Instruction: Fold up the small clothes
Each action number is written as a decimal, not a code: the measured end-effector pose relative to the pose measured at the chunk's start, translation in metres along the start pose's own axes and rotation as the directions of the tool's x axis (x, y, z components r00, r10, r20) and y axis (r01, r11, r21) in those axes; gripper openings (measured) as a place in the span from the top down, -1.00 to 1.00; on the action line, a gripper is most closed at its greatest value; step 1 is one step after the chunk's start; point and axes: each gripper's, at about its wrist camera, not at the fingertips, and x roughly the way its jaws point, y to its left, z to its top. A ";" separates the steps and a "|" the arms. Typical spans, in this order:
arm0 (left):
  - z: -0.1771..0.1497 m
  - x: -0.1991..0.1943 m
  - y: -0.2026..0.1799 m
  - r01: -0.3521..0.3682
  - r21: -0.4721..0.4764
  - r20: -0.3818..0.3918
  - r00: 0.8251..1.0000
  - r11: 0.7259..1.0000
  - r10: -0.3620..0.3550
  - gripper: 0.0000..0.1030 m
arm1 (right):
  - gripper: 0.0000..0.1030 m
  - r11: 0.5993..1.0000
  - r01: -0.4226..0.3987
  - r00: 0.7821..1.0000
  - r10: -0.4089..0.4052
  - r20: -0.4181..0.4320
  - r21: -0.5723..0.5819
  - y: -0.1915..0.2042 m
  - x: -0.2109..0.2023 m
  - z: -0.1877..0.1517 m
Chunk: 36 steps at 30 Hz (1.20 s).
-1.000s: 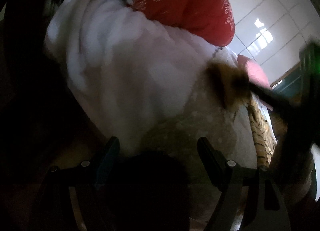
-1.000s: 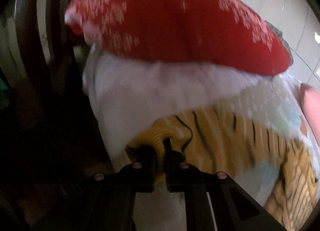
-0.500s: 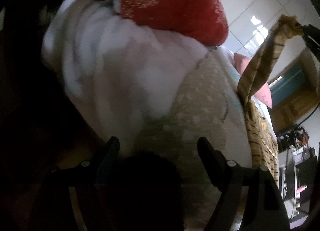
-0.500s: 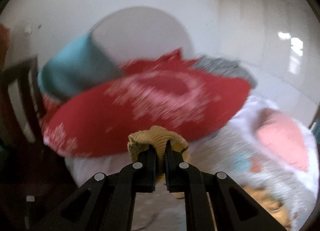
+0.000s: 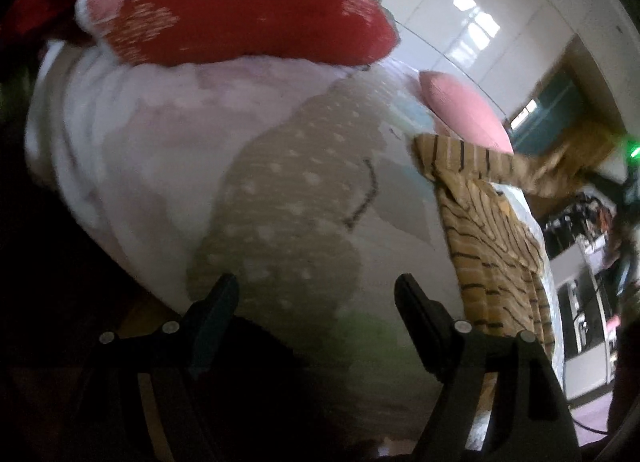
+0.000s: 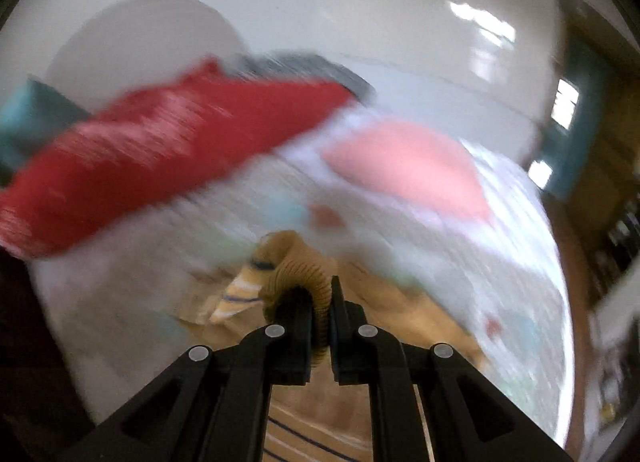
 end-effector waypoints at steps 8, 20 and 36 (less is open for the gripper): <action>0.029 0.019 -0.078 0.095 0.157 -0.028 0.995 0.983 -0.091 -0.59 | 0.21 0.961 0.244 0.965 -0.228 -0.129 0.127 -0.092 0.022 -0.081; 0.093 0.176 -0.212 0.402 0.096 -0.261 0.893 0.911 -0.367 -0.61 | -0.08 0.924 -0.055 0.992 0.093 -0.083 0.378 -0.081 0.021 -0.137; 0.075 0.224 -0.183 0.256 0.059 -0.272 0.934 0.965 -0.231 0.60 | -0.19 0.839 -0.074 0.989 0.133 -0.072 0.539 -0.093 0.020 -0.217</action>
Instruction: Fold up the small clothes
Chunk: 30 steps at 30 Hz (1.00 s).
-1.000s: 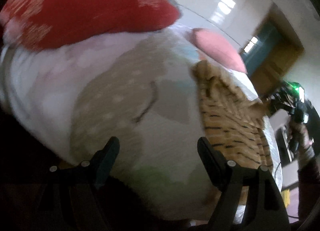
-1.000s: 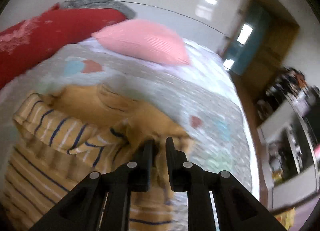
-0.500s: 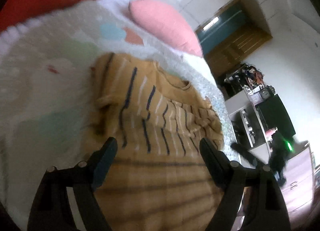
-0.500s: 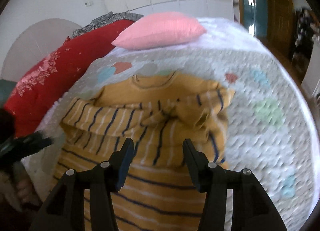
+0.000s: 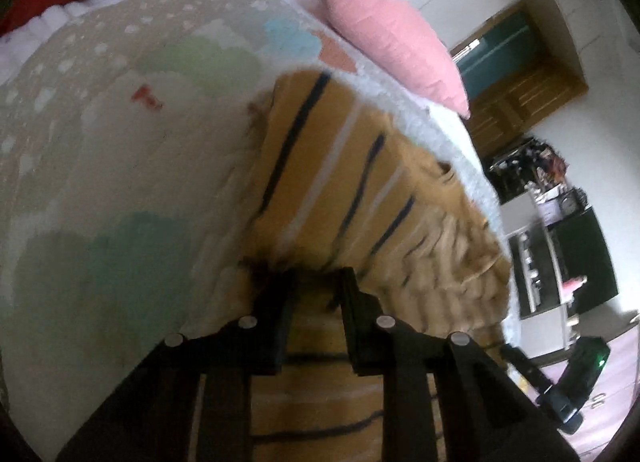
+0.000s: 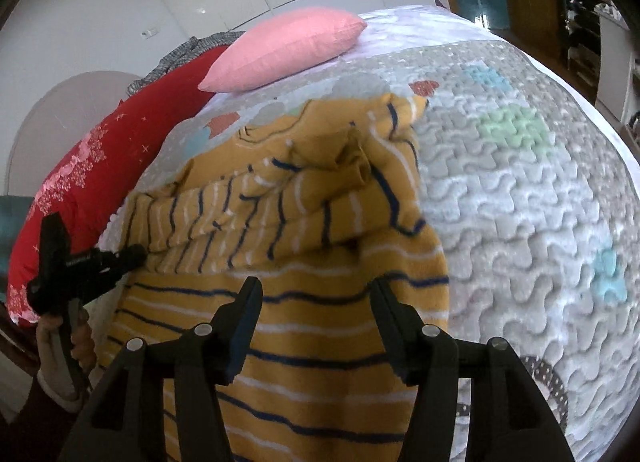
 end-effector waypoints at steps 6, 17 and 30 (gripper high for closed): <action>-0.007 0.004 -0.005 -0.033 0.072 0.053 0.998 0.997 0.029 0.60 | -0.19 1.000 0.021 1.000 -0.021 -0.014 0.011 -0.004 -0.001 -0.009; -0.003 0.006 0.030 0.182 -0.043 0.081 0.981 0.982 -0.178 0.60 | -0.29 0.984 0.099 0.995 -0.097 0.022 -0.146 0.059 0.005 0.018; 0.002 0.002 0.021 0.237 0.028 0.065 0.969 0.971 -0.238 0.05 | -0.29 0.947 -0.065 0.997 0.047 -0.065 -0.313 0.181 0.104 0.104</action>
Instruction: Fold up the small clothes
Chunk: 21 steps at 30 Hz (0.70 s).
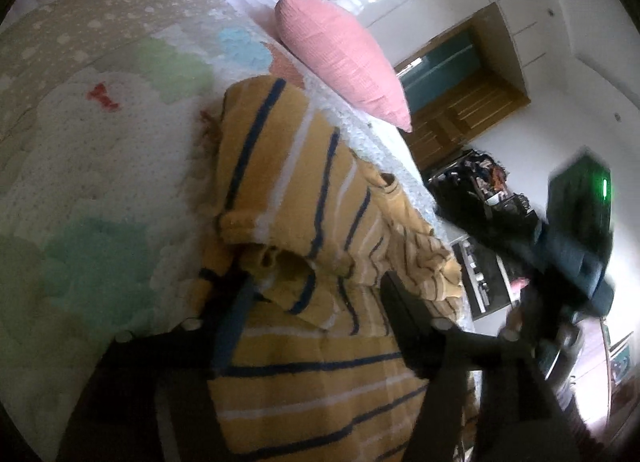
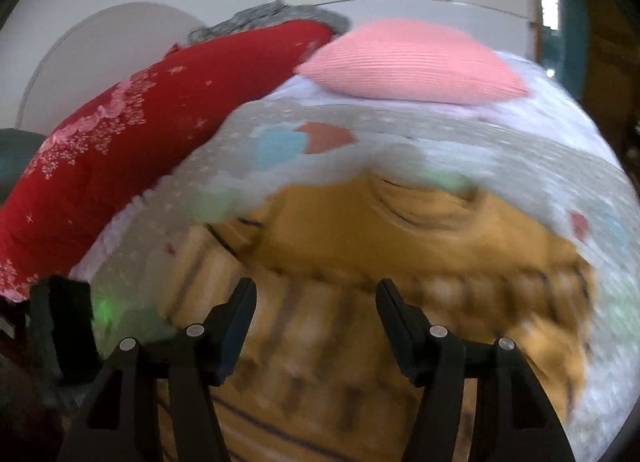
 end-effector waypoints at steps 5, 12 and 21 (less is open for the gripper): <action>-0.002 0.006 0.011 0.010 -0.057 -0.050 0.999 0.998 -0.013 0.85 | -0.29 0.992 -0.123 0.988 0.123 -0.094 0.010 0.028 0.062 0.041; -0.005 0.003 0.005 -0.004 -0.028 -0.043 0.999 1.000 0.003 0.85 | 0.48 0.974 -0.219 0.931 0.228 -0.284 0.062 0.052 0.137 0.041; -0.010 0.001 -0.014 -0.063 0.031 -0.015 0.998 0.998 0.063 0.77 | 0.94 0.991 0.037 0.993 -0.051 -0.106 -0.129 0.071 0.099 0.077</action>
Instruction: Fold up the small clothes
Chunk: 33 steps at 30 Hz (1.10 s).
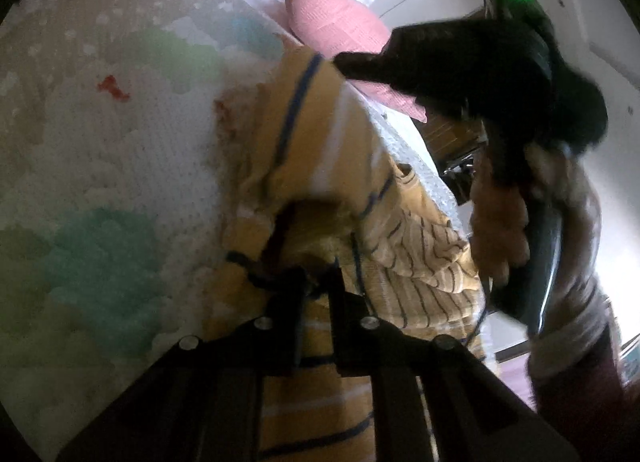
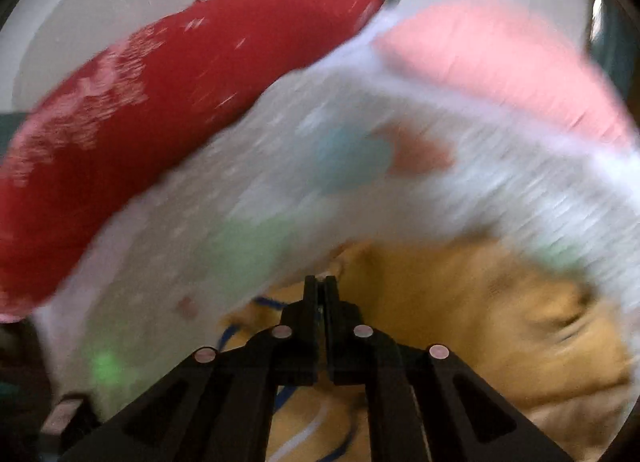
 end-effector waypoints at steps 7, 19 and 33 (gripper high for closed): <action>-0.005 -0.010 -0.009 -0.048 0.039 0.038 0.998 0.998 0.047 0.21 | 0.95 0.973 0.216 0.976 -0.213 0.039 -0.087 0.007 -0.002 0.006; 0.009 -0.023 0.008 0.013 -0.012 0.070 0.997 1.000 -0.012 -0.14 | -0.07 0.903 -0.112 0.993 0.085 0.083 0.414 -0.111 -0.105 -0.113; 0.011 -0.030 0.015 0.126 -0.081 0.089 0.989 0.989 -0.119 -0.26 | -0.14 0.650 -0.073 0.996 0.006 0.091 0.757 -0.181 -0.087 -0.180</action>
